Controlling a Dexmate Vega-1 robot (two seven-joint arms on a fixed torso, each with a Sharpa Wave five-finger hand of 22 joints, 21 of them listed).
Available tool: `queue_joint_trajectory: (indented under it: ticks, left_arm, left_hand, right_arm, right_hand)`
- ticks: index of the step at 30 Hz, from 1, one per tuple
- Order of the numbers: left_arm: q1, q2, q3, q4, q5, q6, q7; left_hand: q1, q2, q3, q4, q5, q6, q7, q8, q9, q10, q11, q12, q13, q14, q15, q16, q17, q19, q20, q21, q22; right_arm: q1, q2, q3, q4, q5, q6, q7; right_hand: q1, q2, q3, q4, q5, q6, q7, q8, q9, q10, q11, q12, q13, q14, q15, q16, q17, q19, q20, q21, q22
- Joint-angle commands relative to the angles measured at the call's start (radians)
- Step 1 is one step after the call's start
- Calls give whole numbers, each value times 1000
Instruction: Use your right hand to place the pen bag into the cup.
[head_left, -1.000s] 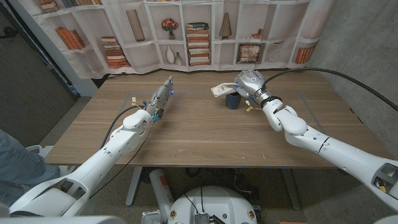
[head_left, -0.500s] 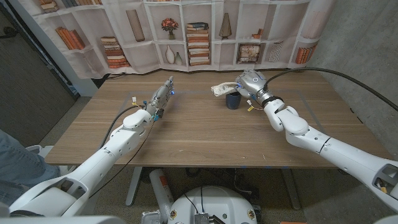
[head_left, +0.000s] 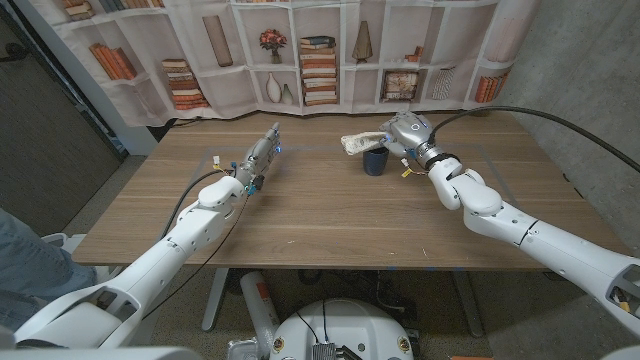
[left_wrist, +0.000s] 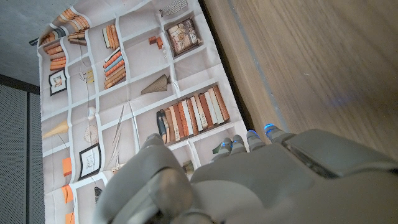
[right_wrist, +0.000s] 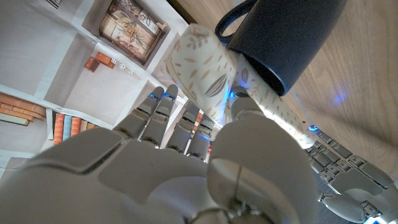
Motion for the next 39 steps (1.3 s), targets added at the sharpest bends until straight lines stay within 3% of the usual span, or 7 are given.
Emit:
queue_joint_trajectory:
  ticks: [1, 12, 30, 39]
  left_arm:
    - [0, -4, 3, 10, -2, -3, -5]
    - [-16, -13, 7, 38, -5, -11, -22]
    - [-71, -37, 24, 111, -2, -20, -66]
    - [-79, -39, 28, 112, 3, -24, -69]
  left_hand:
    - [13, 1, -1, 0, -1, 2, 0, 4, 2, -10, 0, 4, 5, -81, 0, 7, 4, -141, 6, 4, 2]
    - [15, 2, -2, 0, -1, 2, 0, 4, 2, -9, 1, 5, 5, -81, 0, 7, 4, -141, 7, 4, 2]
    - [19, 6, -2, -1, -1, 4, 0, 5, 2, -9, 0, 5, 5, -80, -1, 7, 4, -142, 7, 4, 2]
    - [22, 9, -1, -2, -1, 4, 1, 5, 2, -10, 1, 4, 5, -81, 0, 7, 4, -142, 7, 4, 2]
  right_arm:
    - [-6, -20, 21, -18, 49, 32, 31]
    - [-11, -32, 35, -47, 62, 30, 54]
    - [-68, -82, 72, -160, 70, -4, 56]
    - [-93, -88, 105, -185, 131, 16, 30]
  right_hand:
    - [-27, -15, -13, 2, 7, -93, 5, -47, -6, -26, 9, 1, 2, -20, -69, 0, 2, -9, 11, -2, 3]
    - [-65, -39, -31, 9, 12, -166, 25, -69, -12, -73, 24, -5, 3, -60, -47, -4, 3, -22, 34, -4, 3]
    - [-81, -46, -36, 12, 18, -148, 28, -57, -14, -87, 26, -4, 4, -70, -44, -2, 3, -27, 46, -4, 2]
    - [-96, -42, -39, 21, 19, -138, 32, -52, -14, -96, 36, -4, 4, -77, -40, 0, 5, -26, 49, -3, 3]
